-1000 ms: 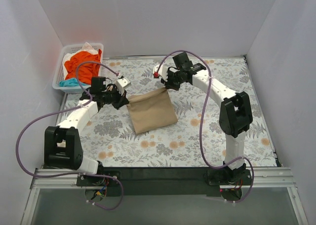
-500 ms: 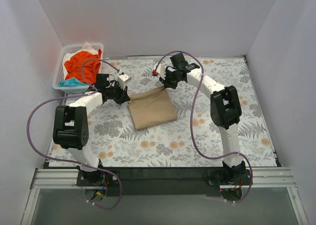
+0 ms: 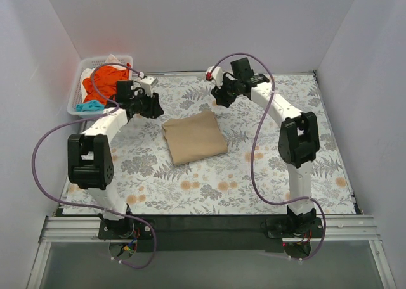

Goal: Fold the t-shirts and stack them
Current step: Fold the tshirt

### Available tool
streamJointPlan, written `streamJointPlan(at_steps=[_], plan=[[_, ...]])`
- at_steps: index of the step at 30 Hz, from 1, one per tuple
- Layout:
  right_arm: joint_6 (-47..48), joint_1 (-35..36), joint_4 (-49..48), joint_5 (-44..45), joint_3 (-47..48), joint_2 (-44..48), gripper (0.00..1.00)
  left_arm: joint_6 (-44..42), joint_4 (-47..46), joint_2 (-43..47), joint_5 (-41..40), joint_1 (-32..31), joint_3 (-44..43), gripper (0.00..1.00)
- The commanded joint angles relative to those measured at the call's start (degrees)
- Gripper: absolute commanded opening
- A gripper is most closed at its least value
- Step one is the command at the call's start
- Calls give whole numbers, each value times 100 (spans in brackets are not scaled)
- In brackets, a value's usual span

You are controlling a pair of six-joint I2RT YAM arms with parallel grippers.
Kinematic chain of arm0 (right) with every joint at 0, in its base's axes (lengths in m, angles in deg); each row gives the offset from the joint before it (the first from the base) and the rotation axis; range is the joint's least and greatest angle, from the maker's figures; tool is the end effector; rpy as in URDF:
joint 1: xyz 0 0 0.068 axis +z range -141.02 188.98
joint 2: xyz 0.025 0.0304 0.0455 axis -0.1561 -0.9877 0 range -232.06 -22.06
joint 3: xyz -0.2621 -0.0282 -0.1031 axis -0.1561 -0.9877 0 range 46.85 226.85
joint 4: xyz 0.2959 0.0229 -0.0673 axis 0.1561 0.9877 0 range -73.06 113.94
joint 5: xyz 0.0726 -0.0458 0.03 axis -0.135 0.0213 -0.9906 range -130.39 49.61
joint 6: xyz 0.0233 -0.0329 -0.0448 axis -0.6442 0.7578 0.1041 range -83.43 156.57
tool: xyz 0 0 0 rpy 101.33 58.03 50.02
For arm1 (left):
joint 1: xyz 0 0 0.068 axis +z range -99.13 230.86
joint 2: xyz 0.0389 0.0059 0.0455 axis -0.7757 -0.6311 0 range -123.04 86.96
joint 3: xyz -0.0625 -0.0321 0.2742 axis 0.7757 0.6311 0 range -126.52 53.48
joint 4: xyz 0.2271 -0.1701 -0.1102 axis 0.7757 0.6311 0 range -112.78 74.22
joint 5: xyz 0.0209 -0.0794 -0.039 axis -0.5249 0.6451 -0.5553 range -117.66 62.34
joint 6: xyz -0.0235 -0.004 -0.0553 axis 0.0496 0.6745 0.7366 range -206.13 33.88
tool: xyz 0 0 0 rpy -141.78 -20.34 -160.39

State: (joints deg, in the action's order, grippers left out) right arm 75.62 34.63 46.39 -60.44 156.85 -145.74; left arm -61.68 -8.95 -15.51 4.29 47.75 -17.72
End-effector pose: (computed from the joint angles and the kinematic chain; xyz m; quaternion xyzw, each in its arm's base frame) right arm 0.4919 0.2533 0.2523 -0.5420 0.7262 0.1130 0.4075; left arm 0.4356 -0.0473 0.2030 -0.0612 0.8926 -0.3344 0.2959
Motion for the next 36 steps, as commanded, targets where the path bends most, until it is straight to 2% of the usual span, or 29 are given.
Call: streamJointPlan(at_steps=[1,3,4,8,14,19,27,32,36], plan=[[-537,-34,25,-630,-249,845,47,859,226,834,347,-57,122,31],[-880,-34,183,-894,-338,872,47,1183,296,957,435,-101,299,27],[-986,-42,253,-965,-347,837,50,1281,305,949,383,-128,456,27],[-1390,-51,395,-1246,-740,784,57,1589,349,843,233,-137,685,30],[-1874,-104,368,-1677,-1383,591,57,1721,323,229,102,-225,555,29],[-2050,-104,105,-1809,-2094,564,54,1722,270,-447,-118,-233,160,24],[-1927,-113,-18,-1528,-2658,713,53,1967,165,-1546,-13,-233,-693,20],[-1945,-113,-71,-1730,-2896,1073,55,1871,94,-1793,57,-225,-1500,25],[-1971,-139,-45,-1451,-2817,1697,57,1862,112,-1268,260,-225,-1547,31]])
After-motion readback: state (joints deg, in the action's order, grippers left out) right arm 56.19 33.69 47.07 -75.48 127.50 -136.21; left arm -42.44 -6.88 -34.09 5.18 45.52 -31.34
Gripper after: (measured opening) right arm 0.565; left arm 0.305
